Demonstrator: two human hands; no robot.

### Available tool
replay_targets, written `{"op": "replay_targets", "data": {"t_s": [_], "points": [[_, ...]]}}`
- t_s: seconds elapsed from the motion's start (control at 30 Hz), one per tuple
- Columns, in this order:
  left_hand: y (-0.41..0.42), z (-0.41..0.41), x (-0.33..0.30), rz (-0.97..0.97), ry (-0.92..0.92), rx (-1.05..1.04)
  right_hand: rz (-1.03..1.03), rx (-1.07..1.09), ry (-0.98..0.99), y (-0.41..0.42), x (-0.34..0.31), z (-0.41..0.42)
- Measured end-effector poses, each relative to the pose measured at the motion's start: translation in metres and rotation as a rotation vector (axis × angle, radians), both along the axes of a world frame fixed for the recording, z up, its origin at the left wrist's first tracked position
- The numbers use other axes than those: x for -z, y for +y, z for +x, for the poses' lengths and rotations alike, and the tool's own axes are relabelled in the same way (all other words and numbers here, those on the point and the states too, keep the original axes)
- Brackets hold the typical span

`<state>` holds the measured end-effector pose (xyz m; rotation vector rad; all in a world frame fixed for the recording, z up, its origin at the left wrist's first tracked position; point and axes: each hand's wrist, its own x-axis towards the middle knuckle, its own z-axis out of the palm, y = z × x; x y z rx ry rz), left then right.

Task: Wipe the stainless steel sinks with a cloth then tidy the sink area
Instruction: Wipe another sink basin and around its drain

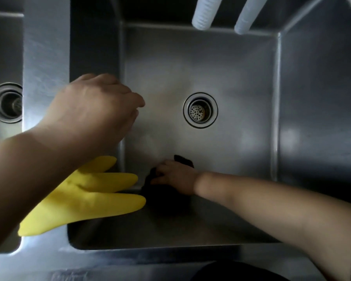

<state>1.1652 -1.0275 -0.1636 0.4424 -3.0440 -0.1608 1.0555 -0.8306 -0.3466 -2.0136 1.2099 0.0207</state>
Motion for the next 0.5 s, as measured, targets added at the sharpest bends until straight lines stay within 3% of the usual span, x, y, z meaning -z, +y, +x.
{"op": "replay_targets", "data": {"t_s": [0.1, 0.2, 0.3, 0.5], "points": [[0.007, -0.009, 0.001, 0.003, 0.009, 0.007, 0.180, 0.172, 0.012, 0.029, 0.000, -0.038], [0.016, -0.021, 0.001, 0.042, -0.001, 0.011, 0.192, 0.229, 0.077, 0.057, -0.009, -0.082], [0.027, -0.035, -0.001, 0.065, -0.009, 0.023, 0.190, 0.131, 0.156, 0.082, -0.022, -0.121], [0.038, -0.051, -0.003, 0.098, 0.019, 0.030, 0.427, 0.077, 0.586, 0.102, -0.047, -0.168]]}}
